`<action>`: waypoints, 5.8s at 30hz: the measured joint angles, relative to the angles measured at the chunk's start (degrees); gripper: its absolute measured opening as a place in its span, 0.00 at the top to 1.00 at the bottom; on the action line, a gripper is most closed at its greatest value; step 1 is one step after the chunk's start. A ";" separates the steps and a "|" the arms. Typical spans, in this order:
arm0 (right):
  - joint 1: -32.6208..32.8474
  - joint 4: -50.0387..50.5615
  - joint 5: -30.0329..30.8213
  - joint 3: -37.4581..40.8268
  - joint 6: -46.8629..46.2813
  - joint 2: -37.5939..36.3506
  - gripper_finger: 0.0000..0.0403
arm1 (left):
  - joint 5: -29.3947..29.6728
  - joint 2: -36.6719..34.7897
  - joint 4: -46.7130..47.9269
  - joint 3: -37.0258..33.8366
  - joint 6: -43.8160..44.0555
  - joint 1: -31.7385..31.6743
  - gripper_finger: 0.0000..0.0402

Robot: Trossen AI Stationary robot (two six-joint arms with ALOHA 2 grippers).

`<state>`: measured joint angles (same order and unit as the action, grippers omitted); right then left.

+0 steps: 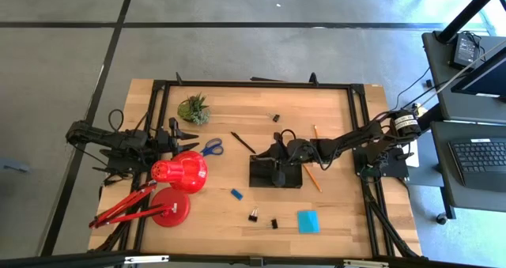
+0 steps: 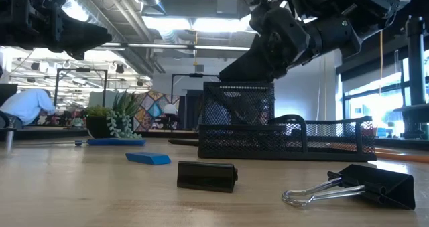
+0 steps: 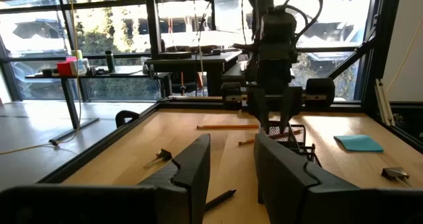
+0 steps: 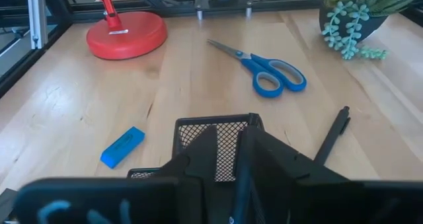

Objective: Pick and place office supplies into organizer
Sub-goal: Put the top orange pencil into the black desk organizer

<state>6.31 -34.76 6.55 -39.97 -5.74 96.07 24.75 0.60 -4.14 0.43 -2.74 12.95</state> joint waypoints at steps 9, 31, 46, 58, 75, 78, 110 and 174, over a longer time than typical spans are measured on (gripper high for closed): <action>0.28 3.39 -0.04 0.00 1.79 -6.36 0.68 | 0.00 0.00 0.00 0.00 0.00 0.00 0.72; -20.46 76.52 8.72 -11.26 -30.28 -31.43 0.65 | 0.00 -0.01 0.00 0.02 0.00 0.00 0.72; -38.43 85.46 -1.11 -12.22 -31.54 -20.55 0.65 | 0.00 -0.02 0.00 0.00 0.00 0.00 0.72; -41.40 84.51 -1.70 -12.20 -31.21 -8.77 0.65 | 0.00 -0.02 0.00 0.00 0.00 0.00 0.72; -41.18 80.29 -1.68 -12.17 -31.23 0.19 0.65 | 0.00 -0.02 0.00 0.02 0.00 0.02 0.72; -41.03 79.09 -1.66 -12.17 -31.23 1.20 0.65 | 0.00 -0.02 0.00 0.00 0.00 0.00 0.72; -38.40 76.46 -0.62 -9.60 -35.67 1.53 0.65 | -0.42 -0.01 0.00 0.01 0.02 0.01 0.72; -37.83 77.02 -1.68 -9.60 -31.29 1.58 0.87 | -0.44 -0.02 0.00 0.00 1.52 0.01 0.72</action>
<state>-31.53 42.26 4.87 -49.56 -37.03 97.65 24.32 0.58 -4.14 0.43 -1.22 12.96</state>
